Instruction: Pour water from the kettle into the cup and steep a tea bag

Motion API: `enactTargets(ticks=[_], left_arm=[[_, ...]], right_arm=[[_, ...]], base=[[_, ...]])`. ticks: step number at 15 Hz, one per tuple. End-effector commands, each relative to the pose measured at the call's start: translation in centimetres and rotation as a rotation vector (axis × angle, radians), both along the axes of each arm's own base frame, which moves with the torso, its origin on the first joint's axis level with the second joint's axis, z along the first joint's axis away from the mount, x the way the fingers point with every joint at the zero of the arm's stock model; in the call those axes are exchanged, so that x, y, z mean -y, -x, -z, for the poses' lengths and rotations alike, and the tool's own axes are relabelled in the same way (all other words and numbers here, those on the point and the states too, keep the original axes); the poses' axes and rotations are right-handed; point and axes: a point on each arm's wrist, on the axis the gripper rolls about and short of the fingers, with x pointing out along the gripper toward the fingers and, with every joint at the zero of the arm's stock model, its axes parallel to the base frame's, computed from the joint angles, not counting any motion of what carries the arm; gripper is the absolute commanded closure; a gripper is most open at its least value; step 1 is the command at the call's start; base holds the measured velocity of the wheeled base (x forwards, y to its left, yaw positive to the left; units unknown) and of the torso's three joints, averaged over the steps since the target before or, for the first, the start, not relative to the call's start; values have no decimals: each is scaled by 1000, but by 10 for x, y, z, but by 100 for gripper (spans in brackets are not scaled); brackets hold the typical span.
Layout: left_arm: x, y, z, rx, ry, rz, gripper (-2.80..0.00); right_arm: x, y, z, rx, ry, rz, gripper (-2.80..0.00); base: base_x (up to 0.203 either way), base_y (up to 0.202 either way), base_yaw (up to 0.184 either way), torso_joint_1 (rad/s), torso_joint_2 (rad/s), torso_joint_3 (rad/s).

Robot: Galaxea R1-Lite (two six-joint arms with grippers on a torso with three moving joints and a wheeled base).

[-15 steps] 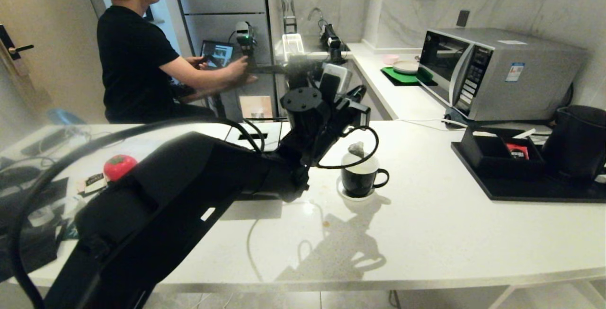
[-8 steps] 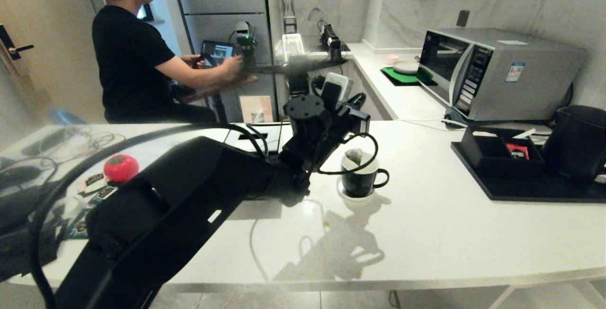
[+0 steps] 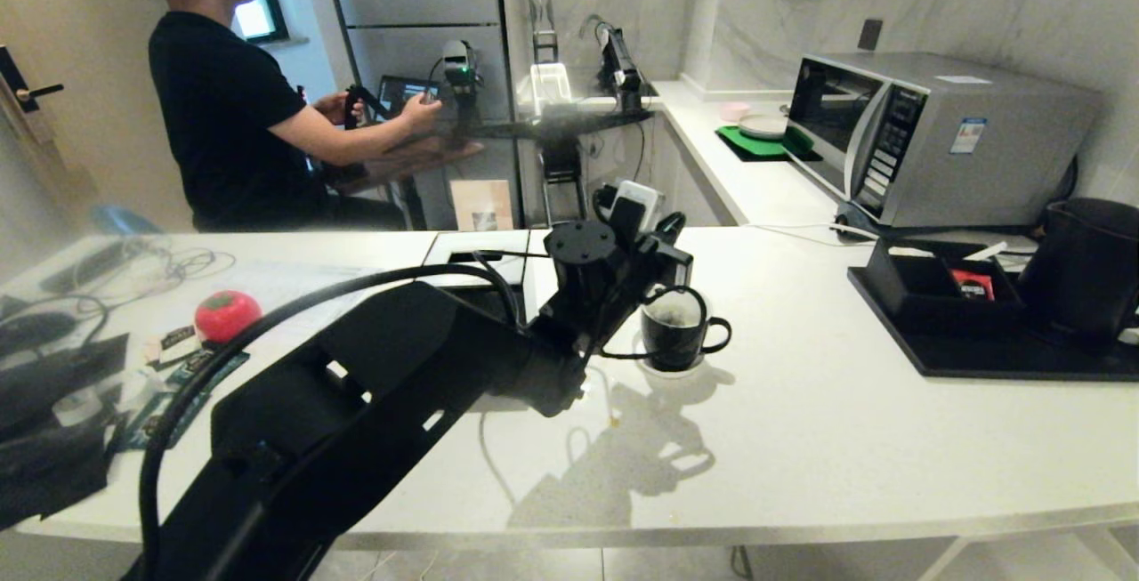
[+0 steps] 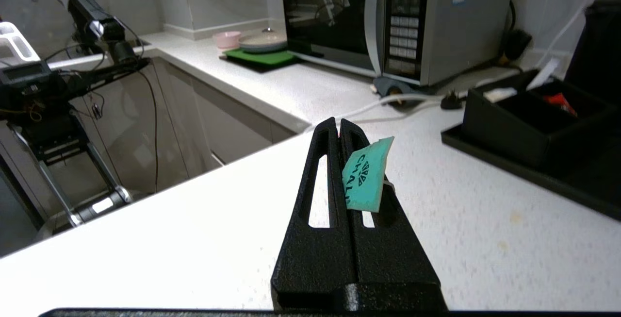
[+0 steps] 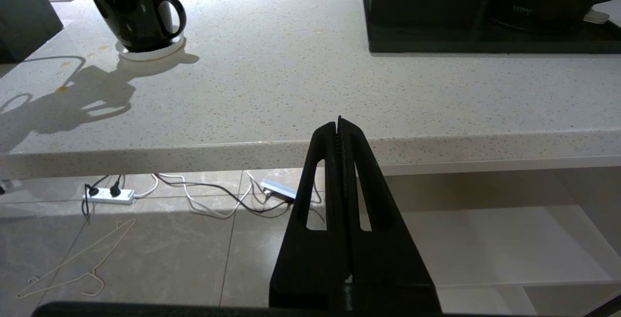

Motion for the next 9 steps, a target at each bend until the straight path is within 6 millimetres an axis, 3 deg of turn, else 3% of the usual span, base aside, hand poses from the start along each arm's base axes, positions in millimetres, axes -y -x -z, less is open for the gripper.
enactTargets(ticks=[1, 9], left_arm=[[0, 0, 22, -32, -26, -1, 0], [1, -3, 38, -52, -43, -4, 0]], right_arm=[[0, 0, 0, 0, 0, 0, 0], [0, 0, 0, -1, 0, 0, 0]], base=[[0, 0, 0, 0, 0, 0], [0, 0, 0, 0, 0, 0]])
